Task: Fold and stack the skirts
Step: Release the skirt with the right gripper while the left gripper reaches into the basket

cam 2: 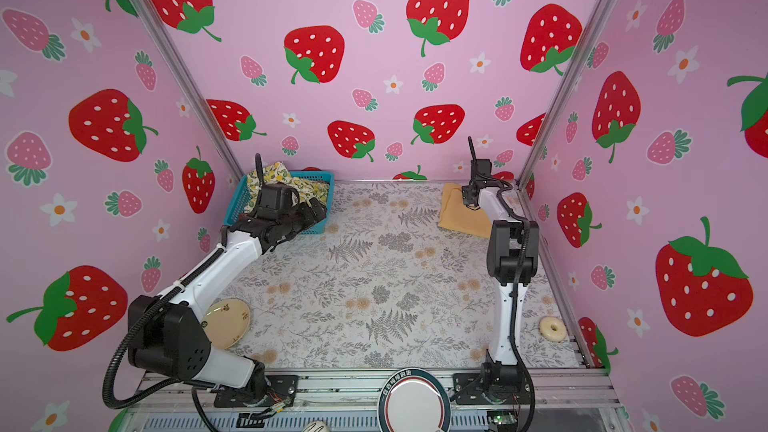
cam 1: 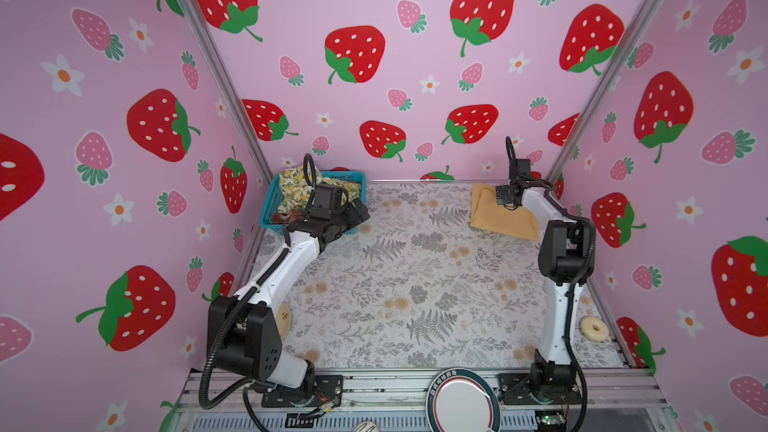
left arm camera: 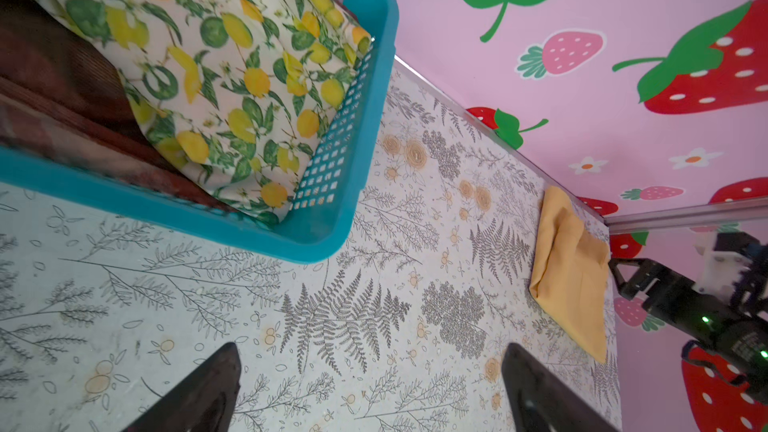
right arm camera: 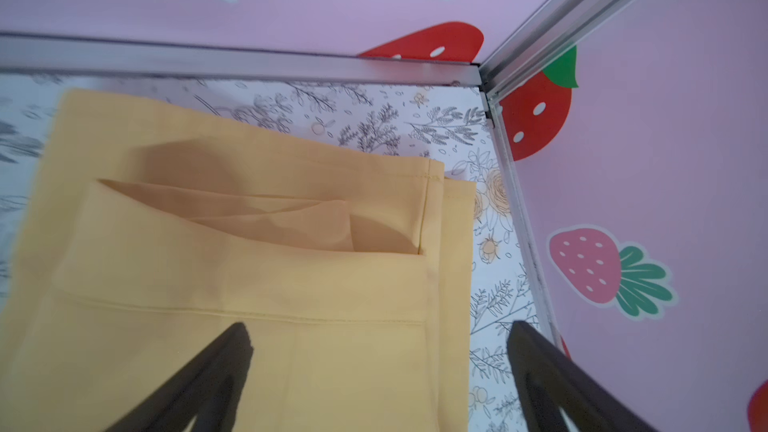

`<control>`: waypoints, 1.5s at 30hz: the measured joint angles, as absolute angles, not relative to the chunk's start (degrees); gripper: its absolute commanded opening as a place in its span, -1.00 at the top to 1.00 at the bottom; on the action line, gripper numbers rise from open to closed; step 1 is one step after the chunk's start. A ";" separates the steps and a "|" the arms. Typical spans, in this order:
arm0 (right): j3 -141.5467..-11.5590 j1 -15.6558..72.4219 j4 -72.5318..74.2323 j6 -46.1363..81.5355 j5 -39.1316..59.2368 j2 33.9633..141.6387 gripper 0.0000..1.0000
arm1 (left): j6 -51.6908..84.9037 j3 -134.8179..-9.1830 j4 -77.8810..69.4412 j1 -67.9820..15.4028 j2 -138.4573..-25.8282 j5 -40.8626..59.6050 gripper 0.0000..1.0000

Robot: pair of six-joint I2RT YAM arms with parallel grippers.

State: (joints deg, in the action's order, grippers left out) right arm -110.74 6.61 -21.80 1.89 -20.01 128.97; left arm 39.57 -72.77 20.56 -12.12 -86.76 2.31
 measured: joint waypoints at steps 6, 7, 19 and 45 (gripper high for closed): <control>-102.94 10.87 -19.07 6.48 -12.60 117.40 -0.99 | 38.46 -79.53 23.42 -8.32 -92.18 -0.62 -0.99; -100.64 11.81 -18.02 7.29 -11.16 114.98 -0.99 | 38.24 -80.73 24.21 -7.60 -93.41 -1.21 -0.99; -75.66 20.16 -7.79 13.91 1.10 97.27 -0.99 | 35.24 -96.95 31.48 -0.75 -110.30 -5.54 -0.95; -60.51 23.68 -3.79 18.48 5.15 82.98 -0.99 | 36.34 -109.78 34.17 -0.64 -129.05 -2.17 0.77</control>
